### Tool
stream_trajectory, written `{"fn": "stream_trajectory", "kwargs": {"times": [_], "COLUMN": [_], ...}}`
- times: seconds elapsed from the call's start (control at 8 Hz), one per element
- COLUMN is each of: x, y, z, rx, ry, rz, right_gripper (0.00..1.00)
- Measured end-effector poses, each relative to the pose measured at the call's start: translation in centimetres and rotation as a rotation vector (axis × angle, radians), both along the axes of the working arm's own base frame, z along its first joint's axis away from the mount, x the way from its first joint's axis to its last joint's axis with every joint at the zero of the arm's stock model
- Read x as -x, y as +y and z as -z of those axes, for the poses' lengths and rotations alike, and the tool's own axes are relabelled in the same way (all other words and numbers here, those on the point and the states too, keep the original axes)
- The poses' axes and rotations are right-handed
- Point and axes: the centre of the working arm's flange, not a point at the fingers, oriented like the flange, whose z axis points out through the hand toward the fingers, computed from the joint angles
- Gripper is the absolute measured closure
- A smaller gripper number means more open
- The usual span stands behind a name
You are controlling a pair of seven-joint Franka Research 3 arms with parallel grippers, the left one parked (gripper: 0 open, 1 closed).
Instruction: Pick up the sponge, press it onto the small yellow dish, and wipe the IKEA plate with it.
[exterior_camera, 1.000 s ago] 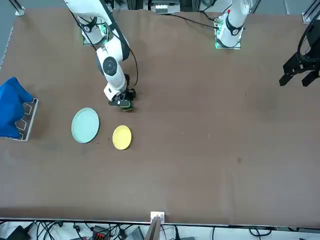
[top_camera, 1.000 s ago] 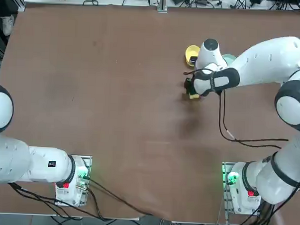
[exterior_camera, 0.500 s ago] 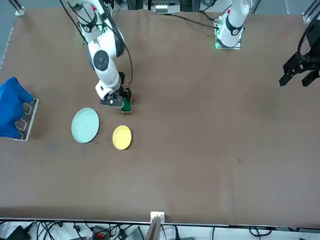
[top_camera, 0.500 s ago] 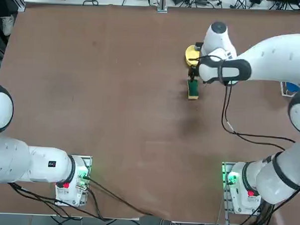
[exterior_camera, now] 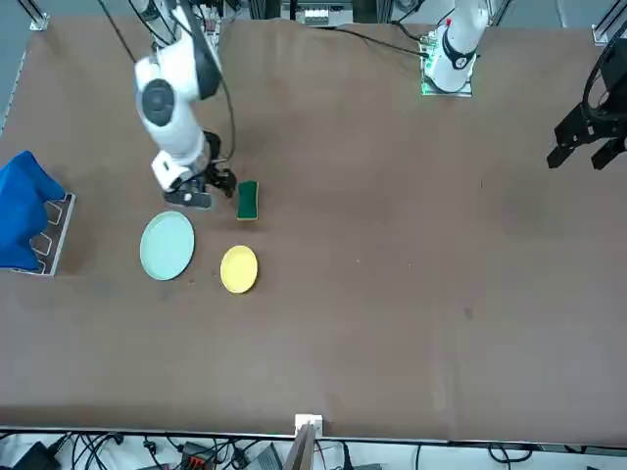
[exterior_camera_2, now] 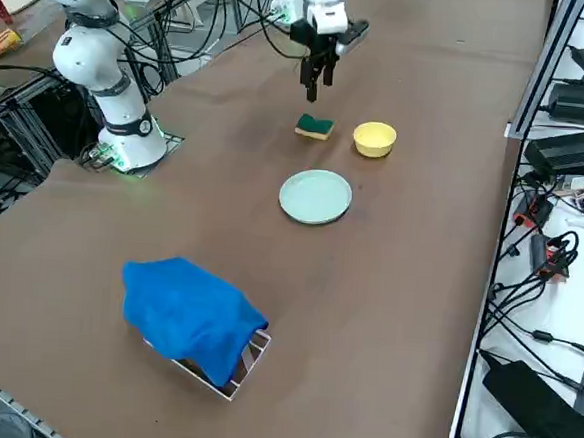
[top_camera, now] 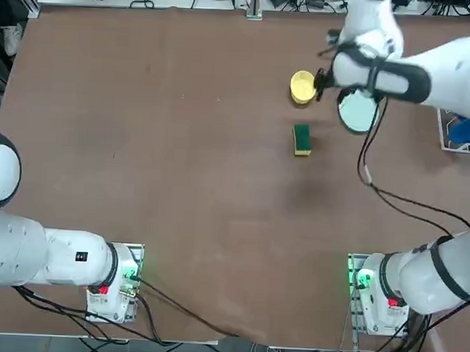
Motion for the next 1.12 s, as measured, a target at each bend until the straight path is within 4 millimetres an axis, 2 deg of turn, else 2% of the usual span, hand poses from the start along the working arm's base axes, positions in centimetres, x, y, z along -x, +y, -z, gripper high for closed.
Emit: {"fn": "stream_trajectory", "kwargs": {"times": [0.25,0.5,0.88,1.12], "x": [-2.5,-4.2,-6.1,-6.5], "y": [-3.1,-5.5,-11.1,-14.9], "z": [-5.4,-10.1,-16.7,-20.7], "rx": [0.002,0.0,-0.006,0.005], "ry": [0.013,0.014,-0.01,-0.036], "rz": [0.016,0.042,0.074,0.101], "right_gripper": [0.0,0.0,0.0,0.0]}}
